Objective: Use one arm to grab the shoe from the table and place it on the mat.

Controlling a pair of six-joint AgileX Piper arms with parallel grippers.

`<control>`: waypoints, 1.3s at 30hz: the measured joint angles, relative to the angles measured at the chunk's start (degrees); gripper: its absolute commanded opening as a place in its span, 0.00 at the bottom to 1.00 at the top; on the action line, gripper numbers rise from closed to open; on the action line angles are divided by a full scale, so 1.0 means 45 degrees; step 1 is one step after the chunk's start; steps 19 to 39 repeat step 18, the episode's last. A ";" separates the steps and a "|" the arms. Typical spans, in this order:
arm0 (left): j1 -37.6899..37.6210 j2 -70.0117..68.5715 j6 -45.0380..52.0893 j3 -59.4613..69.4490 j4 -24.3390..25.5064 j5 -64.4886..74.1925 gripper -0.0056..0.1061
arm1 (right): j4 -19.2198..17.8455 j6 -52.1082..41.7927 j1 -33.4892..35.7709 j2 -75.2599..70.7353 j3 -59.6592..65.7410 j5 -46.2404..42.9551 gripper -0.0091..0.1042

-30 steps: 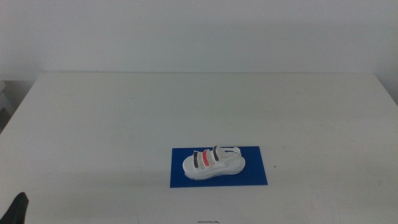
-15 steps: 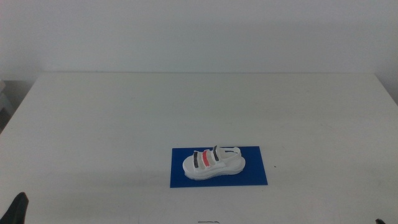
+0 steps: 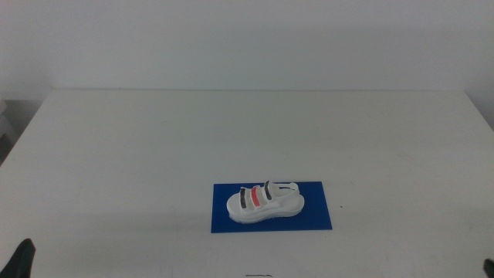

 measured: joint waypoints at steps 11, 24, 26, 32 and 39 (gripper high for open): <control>0.0000 0.0000 0.0000 0.0000 0.0000 0.0000 0.89 | -0.0996 0.4429 -0.1994 0.0000 0.0000 0.0000 0.82; 0.0000 0.0000 0.0000 0.0000 0.0000 0.0000 0.89 | -0.1007 0.4766 -0.2008 0.0000 0.0000 0.0000 0.82; 0.0000 0.0000 0.0000 0.0000 0.0000 0.0000 0.89 | -0.1007 0.4766 -0.2008 0.0000 0.0000 0.0000 0.82; 0.0000 0.0000 0.0000 0.0000 0.0000 0.0000 0.89 | -0.1007 0.4766 -0.2008 0.0000 0.0000 0.0000 0.82; 0.0000 0.0000 0.0000 0.0000 0.0000 0.0000 0.89 | -0.1007 0.4766 -0.2008 0.0000 0.0000 0.0000 0.82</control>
